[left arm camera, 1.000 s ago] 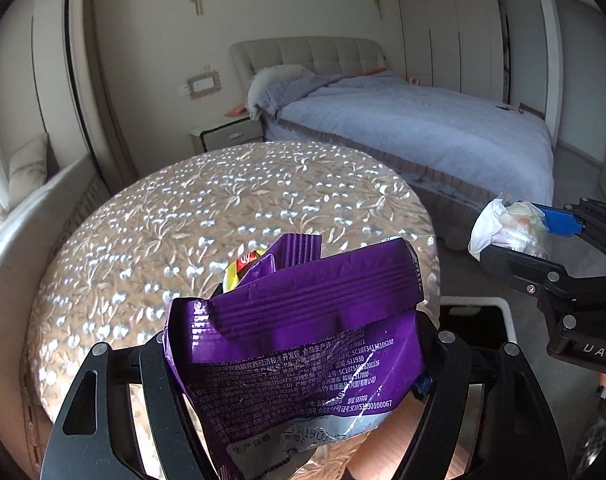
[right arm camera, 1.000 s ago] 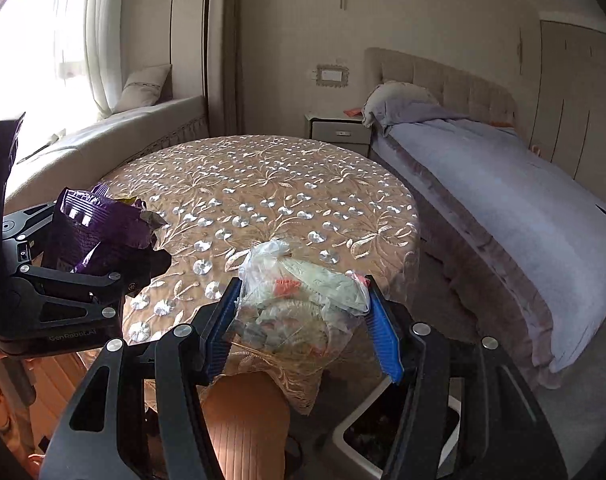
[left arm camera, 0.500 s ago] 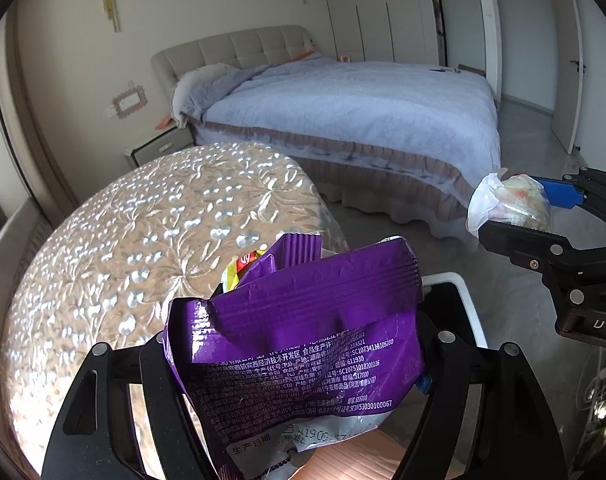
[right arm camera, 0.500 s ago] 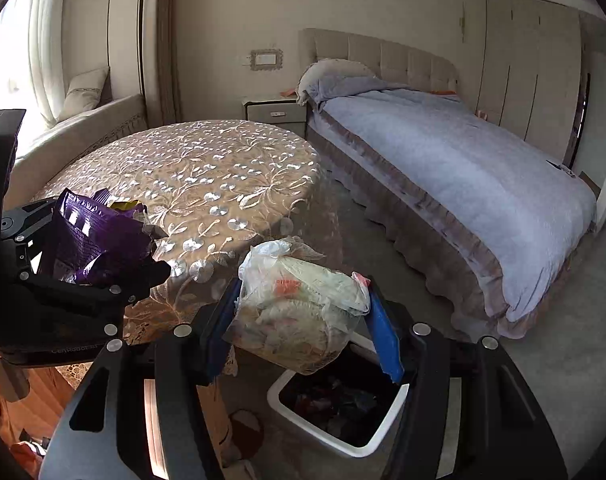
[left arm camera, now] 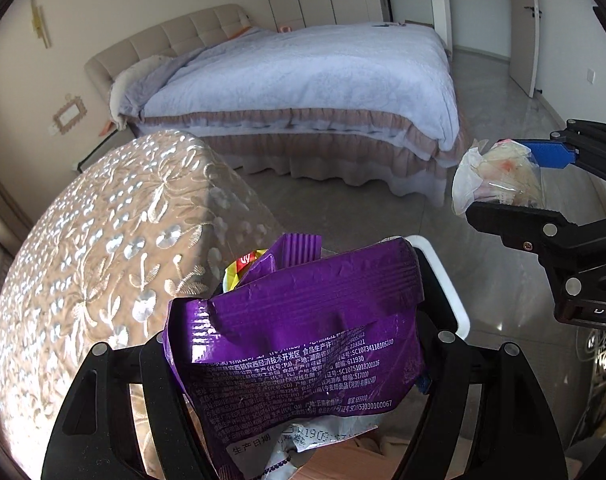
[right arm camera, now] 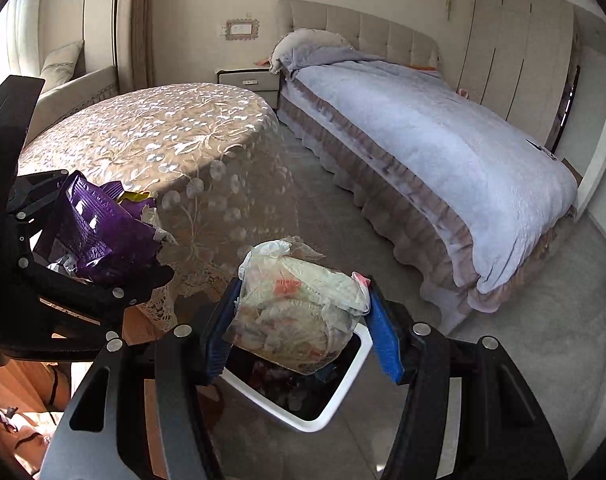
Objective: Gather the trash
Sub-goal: 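Carry the purple wrapper and clear bag over the bin and release both, then move both open tools back over the empty table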
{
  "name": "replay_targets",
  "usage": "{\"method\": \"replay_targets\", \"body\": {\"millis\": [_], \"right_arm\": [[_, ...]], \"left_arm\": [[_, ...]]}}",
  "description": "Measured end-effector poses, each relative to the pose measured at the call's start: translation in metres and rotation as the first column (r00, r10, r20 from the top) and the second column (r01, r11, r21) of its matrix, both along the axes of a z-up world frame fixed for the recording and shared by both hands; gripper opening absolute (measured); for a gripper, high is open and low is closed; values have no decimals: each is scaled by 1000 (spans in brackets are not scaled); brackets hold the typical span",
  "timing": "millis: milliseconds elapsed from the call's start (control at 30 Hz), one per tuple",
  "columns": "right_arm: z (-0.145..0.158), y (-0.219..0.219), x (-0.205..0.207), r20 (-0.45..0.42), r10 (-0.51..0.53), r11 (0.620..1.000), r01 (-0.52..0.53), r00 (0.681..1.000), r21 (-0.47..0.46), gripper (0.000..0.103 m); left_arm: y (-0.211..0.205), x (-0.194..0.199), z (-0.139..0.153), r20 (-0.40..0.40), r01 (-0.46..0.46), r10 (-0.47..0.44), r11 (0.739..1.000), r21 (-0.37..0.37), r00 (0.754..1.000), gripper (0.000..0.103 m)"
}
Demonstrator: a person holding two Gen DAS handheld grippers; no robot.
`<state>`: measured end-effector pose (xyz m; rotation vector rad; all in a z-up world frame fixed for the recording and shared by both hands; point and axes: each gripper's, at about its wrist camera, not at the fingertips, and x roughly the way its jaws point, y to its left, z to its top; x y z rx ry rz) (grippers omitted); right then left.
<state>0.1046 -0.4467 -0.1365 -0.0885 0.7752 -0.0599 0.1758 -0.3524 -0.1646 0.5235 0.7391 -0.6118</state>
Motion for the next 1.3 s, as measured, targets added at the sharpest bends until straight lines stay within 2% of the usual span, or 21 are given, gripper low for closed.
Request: {"method": "replay_targets", "body": {"millis": [300,467,600,767,967,1067,1133,1167,1200,1300], "right_arm": [[-46,-19,11,-97,46,999,-48,994,-23,60],[-70,-25,20,-156,61,997,-68,986,-40,60],[-93,-32,30,-214,78,995,-90,974,-48,60],[-122,-39,44,-294,92,992,-112,951,-52,60],[-157,-39,53,-376,130,983,-168,918,-71,60],[-170,-39,56,-411,154,978,-198,899,-68,61],[-178,-39,58,-451,173,971,-228,876,-70,68],[-181,-39,58,-465,179,966,-244,867,-82,94],[-184,-39,55,-466,191,960,-263,864,-95,98],[-190,-41,50,-482,189,956,-272,855,-108,98]], "left_arm": [[-39,13,-49,-70,106,-101,992,72,992,73],[-58,33,-81,-159,155,-137,982,106,978,73],[-71,46,-115,-276,203,-165,972,117,947,73],[-86,62,-156,-427,234,-163,965,118,889,73],[-98,68,-193,-500,279,-161,945,170,851,73],[-101,72,-205,-512,284,-150,939,195,846,75],[-103,74,-211,-521,288,-139,933,215,842,97],[-103,73,-212,-516,300,-148,927,225,844,98],[-104,71,-214,-515,320,-163,919,233,842,98],[-104,62,-214,-514,367,-201,898,244,834,98]]}}
